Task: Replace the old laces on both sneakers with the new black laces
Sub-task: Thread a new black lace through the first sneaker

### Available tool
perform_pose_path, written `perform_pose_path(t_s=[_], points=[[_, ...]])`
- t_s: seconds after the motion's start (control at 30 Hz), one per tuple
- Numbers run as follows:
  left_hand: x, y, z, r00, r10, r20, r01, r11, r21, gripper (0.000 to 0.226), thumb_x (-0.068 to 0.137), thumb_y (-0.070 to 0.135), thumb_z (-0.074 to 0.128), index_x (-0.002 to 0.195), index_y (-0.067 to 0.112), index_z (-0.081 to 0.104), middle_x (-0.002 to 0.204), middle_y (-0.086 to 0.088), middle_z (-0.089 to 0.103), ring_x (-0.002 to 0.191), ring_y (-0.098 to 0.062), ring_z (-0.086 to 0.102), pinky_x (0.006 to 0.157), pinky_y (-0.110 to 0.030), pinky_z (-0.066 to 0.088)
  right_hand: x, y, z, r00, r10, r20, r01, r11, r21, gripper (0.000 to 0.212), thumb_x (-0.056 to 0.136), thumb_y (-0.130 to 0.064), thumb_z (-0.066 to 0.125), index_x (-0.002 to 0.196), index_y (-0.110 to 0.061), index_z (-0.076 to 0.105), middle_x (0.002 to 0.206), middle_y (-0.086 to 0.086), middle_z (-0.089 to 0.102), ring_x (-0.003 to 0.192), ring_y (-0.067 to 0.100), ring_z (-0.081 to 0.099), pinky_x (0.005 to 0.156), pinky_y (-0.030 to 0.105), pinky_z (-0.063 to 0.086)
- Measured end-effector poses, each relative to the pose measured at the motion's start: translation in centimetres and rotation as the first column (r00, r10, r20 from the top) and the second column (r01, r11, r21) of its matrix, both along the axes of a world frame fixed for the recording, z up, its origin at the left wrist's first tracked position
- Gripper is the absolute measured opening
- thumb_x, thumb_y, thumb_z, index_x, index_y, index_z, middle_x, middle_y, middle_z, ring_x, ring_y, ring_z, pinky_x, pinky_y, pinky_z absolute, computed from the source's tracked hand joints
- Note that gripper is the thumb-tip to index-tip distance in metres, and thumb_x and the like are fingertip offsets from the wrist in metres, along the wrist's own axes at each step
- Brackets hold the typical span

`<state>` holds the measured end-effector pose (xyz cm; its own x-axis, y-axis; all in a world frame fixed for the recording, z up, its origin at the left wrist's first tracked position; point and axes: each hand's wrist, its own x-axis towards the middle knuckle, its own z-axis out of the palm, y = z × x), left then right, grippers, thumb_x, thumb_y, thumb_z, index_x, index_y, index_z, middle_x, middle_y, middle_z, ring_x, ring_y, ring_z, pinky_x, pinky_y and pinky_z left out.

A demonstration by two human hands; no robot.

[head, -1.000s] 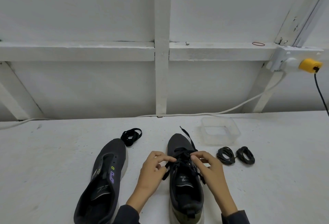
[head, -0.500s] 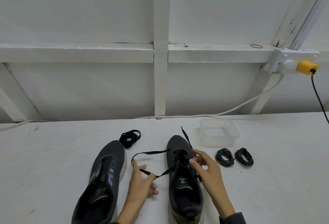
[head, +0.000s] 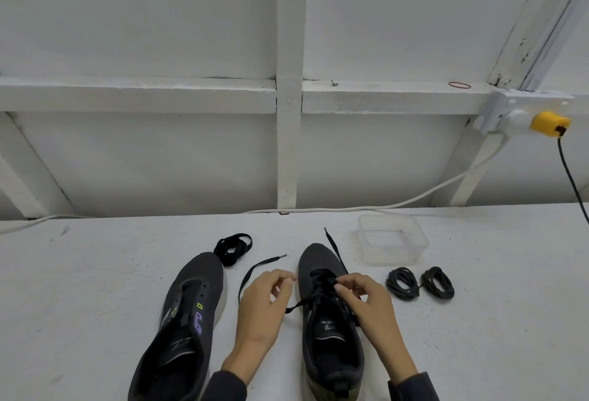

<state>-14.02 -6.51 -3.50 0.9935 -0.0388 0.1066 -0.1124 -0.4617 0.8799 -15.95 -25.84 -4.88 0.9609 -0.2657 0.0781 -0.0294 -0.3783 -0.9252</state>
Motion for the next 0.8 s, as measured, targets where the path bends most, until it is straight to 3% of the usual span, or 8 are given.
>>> perform_pose_path(t_s=[0.17, 0.33, 0.43, 0.57, 0.8], points=[[2.3, -2.6, 0.6, 0.985, -0.171, -0.009, 0.171, 0.978, 0.117, 0.007, 0.09, 0.029, 0.066, 0.093, 0.033, 0.071, 0.087, 0.013, 0.067, 0.08, -0.002, 0.059, 0.071, -0.011, 0.043, 0.3, -0.2, 0.1, 0.998, 0.049, 0.026, -0.048, 0.997, -0.065, 0.027, 0.084, -0.01, 0.072, 0.08, -0.037, 0.071, 0.081, -0.016, 0.066, 0.071, 0.005, 0.057, 0.069, 0.015, 0.044], [3.0, -3.4, 0.8, 0.992, -0.127, -0.017, 0.128, 0.974, 0.189, 0.011, 0.083, 0.034, 0.072, 0.093, 0.034, 0.071, 0.078, 0.014, 0.066, 0.072, -0.001, 0.06, 0.071, -0.015, 0.048, 0.2, -0.4, -0.1, 0.997, 0.074, 0.009, -0.072, 0.987, -0.144, 0.02, 0.087, -0.016, 0.07, 0.081, -0.034, 0.065, 0.085, -0.018, 0.066, 0.079, 0.008, 0.059, 0.067, 0.023, 0.044], [3.0, -3.0, 0.6, 0.992, -0.113, -0.052, 0.119, 0.986, 0.121, 0.008, 0.082, 0.033, 0.074, 0.088, 0.034, 0.069, 0.077, 0.013, 0.067, 0.068, 0.0, 0.058, 0.066, -0.008, 0.044, 0.1, -0.3, -0.1, 0.998, 0.061, -0.009, -0.061, 0.987, -0.147, 0.016, 0.088, -0.018, 0.067, 0.08, -0.031, 0.063, 0.083, -0.016, 0.066, 0.08, 0.007, 0.059, 0.069, 0.025, 0.046], [2.8, -2.8, 0.3, 0.994, -0.077, -0.077, 0.081, 0.996, 0.049, 0.005, 0.085, 0.032, 0.072, 0.082, 0.032, 0.068, 0.076, 0.012, 0.065, 0.066, 0.0, 0.056, 0.063, -0.009, 0.044, 0.2, 0.1, -0.1, 0.998, 0.021, -0.06, -0.03, 0.99, -0.141, 0.012, 0.089, -0.022, 0.064, 0.08, -0.03, 0.061, 0.083, -0.015, 0.066, 0.079, 0.006, 0.06, 0.071, 0.03, 0.048], [2.8, -2.7, 0.6, 0.994, -0.107, -0.025, 0.11, 0.967, 0.229, 0.002, 0.083, 0.033, 0.072, 0.085, 0.032, 0.071, 0.079, 0.017, 0.068, 0.071, 0.001, 0.063, 0.071, -0.014, 0.051, 0.7, 0.3, 0.5, 0.997, 0.018, -0.073, -0.03, 0.987, -0.16, 0.009, 0.089, -0.033, 0.067, 0.081, -0.033, 0.063, 0.082, -0.017, 0.067, 0.076, 0.005, 0.06, 0.071, 0.026, 0.048]])
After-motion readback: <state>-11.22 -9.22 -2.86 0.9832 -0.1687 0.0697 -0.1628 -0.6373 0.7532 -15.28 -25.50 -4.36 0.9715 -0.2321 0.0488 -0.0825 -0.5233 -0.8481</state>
